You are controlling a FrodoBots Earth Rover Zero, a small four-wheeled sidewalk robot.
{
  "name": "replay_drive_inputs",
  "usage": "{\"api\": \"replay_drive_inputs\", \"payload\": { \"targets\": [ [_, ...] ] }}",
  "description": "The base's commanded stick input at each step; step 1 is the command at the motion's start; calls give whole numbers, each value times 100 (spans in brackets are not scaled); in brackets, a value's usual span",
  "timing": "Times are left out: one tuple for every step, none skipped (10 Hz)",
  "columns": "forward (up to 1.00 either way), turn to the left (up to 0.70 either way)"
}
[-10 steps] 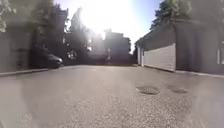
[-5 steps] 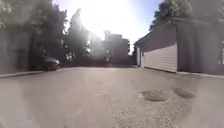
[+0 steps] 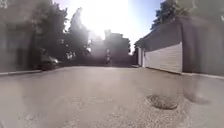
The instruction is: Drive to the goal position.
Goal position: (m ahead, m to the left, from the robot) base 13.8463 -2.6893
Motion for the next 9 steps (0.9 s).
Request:
{"api": "replay_drive_inputs", "payload": {
  "targets": [
    [70, 0],
    [70, 0],
    [70, 0],
    [70, 0],
    [70, 0],
    [70, 0],
    [70, 0],
    [70, 0],
    [70, -10]
  ]
}}
